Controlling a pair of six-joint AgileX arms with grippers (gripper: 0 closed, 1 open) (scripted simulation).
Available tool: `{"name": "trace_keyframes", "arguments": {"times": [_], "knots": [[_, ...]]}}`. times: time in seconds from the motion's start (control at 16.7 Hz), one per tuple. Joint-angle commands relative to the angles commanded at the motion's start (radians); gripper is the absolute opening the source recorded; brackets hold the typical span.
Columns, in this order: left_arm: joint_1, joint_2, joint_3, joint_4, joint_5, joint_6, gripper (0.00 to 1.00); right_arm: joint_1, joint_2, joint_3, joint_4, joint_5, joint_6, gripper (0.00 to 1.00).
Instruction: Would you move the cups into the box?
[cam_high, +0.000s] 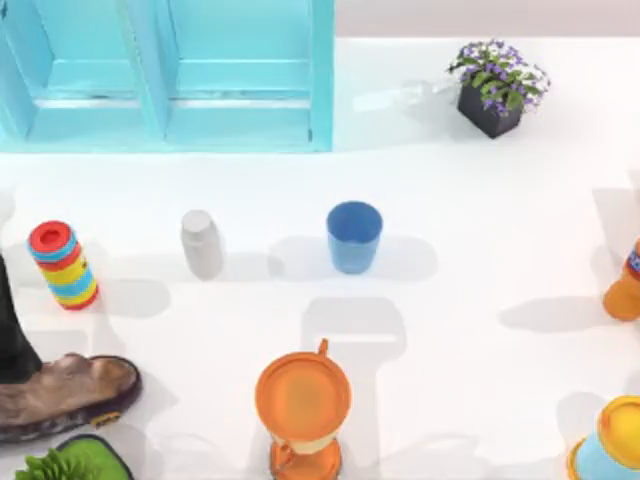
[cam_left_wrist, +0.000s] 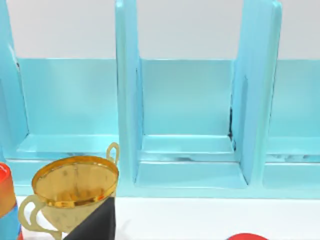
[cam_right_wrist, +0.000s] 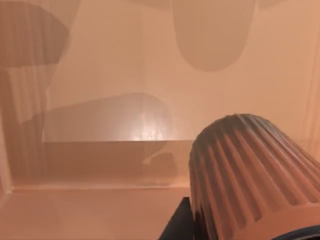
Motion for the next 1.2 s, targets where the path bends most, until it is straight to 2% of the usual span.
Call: {"name": "trace_keyframes", "arguments": {"times": [0.36, 0.96, 1.2], "knots": [[0.000, 0.000, 0.000, 0.000, 0.000, 0.000, 1.00, 0.000, 0.000, 0.000, 0.000, 0.000, 0.000, 0.98], [0.000, 0.000, 0.000, 0.000, 0.000, 0.000, 1.00, 0.000, 0.000, 0.003, -0.003, 0.000, 0.000, 1.00], [0.000, 0.000, 0.000, 0.000, 0.000, 0.000, 1.00, -0.006, 0.011, 0.121, -0.118, 0.001, -0.003, 1.00]]}}
